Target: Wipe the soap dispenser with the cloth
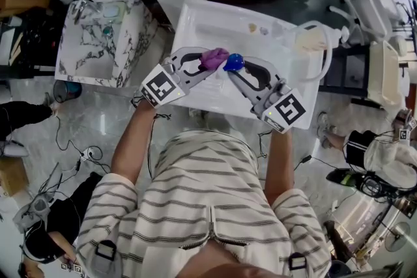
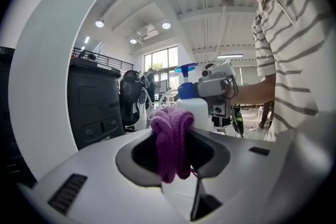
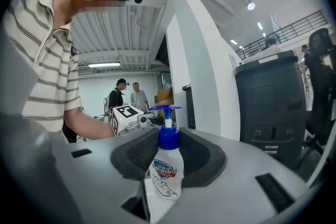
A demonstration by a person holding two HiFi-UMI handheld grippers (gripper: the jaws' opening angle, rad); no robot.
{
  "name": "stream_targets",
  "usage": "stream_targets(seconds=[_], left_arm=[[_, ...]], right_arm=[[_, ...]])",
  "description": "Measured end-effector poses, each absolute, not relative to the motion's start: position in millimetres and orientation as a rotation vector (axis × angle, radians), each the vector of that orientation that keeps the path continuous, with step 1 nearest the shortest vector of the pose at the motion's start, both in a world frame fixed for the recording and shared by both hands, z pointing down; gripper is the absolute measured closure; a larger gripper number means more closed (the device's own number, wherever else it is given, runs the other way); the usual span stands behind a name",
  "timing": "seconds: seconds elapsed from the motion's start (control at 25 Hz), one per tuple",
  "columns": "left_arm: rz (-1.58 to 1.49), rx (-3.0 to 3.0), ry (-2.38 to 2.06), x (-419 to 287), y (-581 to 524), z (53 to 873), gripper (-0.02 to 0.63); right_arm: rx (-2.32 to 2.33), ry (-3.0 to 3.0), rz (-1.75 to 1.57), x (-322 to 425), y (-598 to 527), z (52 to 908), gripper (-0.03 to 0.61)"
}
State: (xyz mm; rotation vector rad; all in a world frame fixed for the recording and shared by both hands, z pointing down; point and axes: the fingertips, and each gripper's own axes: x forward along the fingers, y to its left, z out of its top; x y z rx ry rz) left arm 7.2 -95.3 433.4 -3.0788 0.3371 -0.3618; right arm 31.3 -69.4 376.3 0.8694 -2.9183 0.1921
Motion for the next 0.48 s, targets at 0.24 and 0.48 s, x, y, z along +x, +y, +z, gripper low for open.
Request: stream_targets(seconds=[0.24, 0.48], left_arm=[[-0.383, -3.089, 0.296, 9.3, -91.4, 436.5, 0.494], [-0.406, -3.128, 0.224, 8.5, -87.1, 443.3, 0.492]], right_arm=[[0.841, -2.966, 0.218, 30.1, -64.3, 370.9, 0.446], [0.826, -3.016, 0.259, 32.0, -62.9, 367.5, 0.445]])
